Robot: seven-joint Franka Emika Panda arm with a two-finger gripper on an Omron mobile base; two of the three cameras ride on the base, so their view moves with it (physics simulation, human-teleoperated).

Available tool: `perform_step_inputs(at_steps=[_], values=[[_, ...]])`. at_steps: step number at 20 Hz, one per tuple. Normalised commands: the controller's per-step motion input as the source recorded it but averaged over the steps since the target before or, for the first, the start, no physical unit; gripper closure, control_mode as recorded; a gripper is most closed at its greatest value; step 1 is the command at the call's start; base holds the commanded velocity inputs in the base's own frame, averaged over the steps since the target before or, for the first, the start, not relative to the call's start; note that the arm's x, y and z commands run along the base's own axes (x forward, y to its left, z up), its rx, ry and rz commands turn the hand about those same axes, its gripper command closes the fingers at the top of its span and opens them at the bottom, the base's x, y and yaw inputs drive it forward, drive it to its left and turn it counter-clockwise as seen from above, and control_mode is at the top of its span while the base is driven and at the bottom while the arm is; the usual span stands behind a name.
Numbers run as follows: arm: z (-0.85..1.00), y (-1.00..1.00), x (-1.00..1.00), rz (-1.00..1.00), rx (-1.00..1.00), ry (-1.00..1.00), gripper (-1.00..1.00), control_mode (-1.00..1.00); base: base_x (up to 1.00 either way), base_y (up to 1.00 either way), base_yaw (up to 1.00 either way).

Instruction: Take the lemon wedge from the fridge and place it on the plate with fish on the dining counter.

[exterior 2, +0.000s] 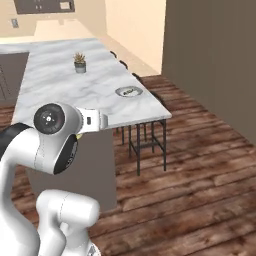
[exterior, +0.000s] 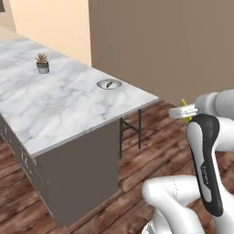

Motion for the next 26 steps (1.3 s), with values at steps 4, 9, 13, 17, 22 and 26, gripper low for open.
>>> perform_step_inputs(at_steps=[4,9,13,17,22,26], values=[[0.0,0.0,0.0,0.0,0.0,0.0,1.0,1.0,0.84,-0.73,0.44],[0.0,0.0,0.0,0.0,0.0,0.0,1.0,1.0,0.67,-0.88,0.41],[0.0,0.0,0.0,0.0,0.0,0.0,1.0,1.0,0.36,-1.0,0.29],[0.0,0.0,0.0,0.0,0.0,0.0,1.0,1.0,0.2,-1.0,0.26],[0.0,0.0,0.0,0.0,0.0,0.0,1.0,1.0,0.12,-1.0,0.31],[0.0,0.0,0.0,0.0,0.0,0.0,1.0,1.0,0.28,-0.96,0.43]])
